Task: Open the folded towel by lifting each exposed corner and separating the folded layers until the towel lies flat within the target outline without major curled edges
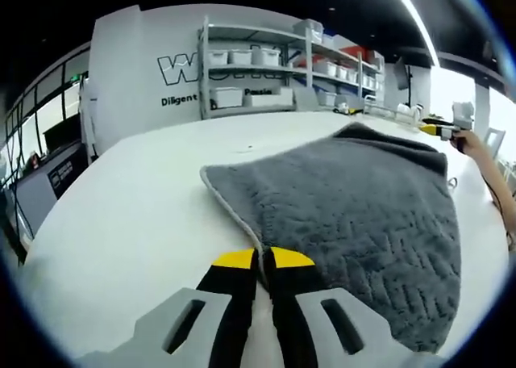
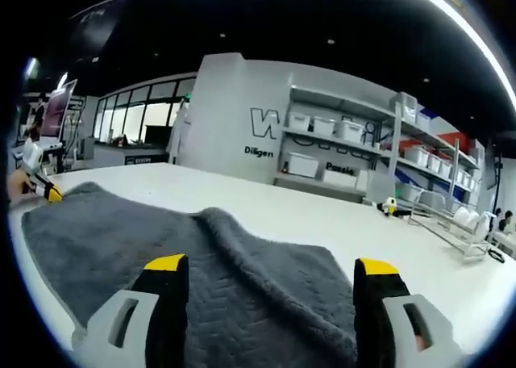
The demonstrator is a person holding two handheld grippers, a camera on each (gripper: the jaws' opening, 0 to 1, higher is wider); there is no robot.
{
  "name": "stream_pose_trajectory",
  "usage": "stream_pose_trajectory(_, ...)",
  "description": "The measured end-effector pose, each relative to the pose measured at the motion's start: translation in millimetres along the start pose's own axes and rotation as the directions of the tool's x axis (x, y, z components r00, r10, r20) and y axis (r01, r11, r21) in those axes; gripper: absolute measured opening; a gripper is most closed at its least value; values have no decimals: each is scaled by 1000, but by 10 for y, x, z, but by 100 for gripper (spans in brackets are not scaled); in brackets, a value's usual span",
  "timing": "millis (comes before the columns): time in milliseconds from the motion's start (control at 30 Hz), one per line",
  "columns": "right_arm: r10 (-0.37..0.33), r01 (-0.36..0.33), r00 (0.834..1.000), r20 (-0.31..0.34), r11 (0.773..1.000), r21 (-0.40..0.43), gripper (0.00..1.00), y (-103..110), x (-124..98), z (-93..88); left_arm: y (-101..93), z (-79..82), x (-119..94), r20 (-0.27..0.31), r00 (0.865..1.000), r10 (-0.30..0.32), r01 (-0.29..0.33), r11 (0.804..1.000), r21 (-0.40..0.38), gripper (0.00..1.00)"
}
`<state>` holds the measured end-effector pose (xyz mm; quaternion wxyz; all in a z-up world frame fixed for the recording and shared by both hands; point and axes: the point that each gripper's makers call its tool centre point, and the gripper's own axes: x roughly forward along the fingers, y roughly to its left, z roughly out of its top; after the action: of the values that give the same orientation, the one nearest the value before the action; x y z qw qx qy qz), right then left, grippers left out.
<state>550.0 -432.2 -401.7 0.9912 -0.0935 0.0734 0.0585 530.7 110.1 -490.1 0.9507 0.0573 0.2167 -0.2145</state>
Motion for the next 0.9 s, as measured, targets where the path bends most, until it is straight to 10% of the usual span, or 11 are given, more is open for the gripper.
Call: stream_pose_trajectory(900,5,-5,1000,-17,1000,-5,85,20,24,-42,302,-37,-75,-11,997,80,-80,997,-13,5)
